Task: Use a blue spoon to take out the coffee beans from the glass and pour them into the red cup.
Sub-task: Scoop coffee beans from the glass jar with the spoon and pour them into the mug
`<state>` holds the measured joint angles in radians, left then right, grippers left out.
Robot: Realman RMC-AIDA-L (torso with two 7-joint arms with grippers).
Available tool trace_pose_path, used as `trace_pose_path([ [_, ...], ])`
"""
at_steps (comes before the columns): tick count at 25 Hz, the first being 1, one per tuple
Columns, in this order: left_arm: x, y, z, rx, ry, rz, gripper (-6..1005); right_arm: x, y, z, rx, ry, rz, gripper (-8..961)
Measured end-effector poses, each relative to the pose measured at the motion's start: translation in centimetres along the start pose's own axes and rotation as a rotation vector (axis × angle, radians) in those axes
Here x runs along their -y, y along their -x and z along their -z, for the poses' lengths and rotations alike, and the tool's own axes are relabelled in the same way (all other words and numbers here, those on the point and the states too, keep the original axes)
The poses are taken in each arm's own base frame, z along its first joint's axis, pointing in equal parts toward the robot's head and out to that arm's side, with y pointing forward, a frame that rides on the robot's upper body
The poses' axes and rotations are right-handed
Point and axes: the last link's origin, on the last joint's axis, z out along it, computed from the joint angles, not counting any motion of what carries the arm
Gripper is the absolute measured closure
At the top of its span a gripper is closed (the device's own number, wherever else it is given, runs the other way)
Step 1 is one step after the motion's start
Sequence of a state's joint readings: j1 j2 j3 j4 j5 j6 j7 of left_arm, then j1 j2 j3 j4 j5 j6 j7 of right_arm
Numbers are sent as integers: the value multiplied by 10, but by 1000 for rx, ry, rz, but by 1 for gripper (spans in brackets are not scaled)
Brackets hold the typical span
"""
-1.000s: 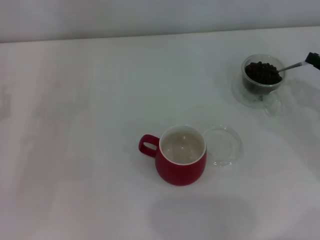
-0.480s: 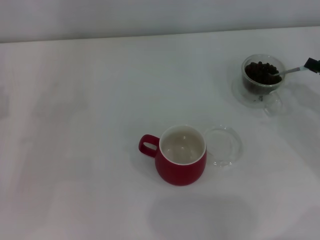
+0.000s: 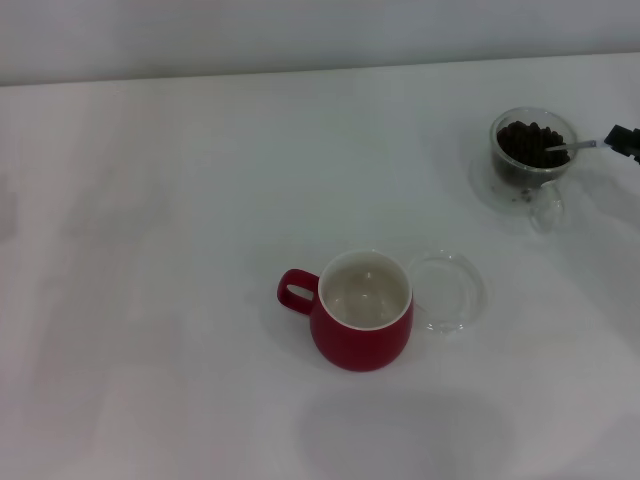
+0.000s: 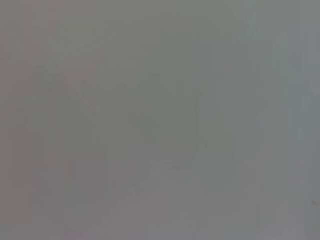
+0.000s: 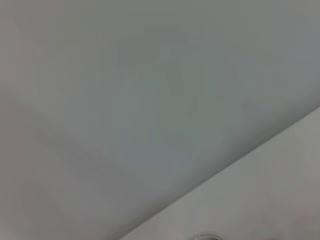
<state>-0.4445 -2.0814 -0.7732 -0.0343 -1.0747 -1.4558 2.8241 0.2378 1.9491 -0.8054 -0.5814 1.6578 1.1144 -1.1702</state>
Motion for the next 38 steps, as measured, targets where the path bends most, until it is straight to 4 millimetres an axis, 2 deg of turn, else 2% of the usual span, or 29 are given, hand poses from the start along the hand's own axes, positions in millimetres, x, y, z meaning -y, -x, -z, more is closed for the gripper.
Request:
trace_pose_path([
  [22,3,2,7,10,-10,1,495,4,2,9,51,6,-93,813],
  [38,4,1,7,11,-11,-4,496,7,4,13,24,15,-229,812],
])
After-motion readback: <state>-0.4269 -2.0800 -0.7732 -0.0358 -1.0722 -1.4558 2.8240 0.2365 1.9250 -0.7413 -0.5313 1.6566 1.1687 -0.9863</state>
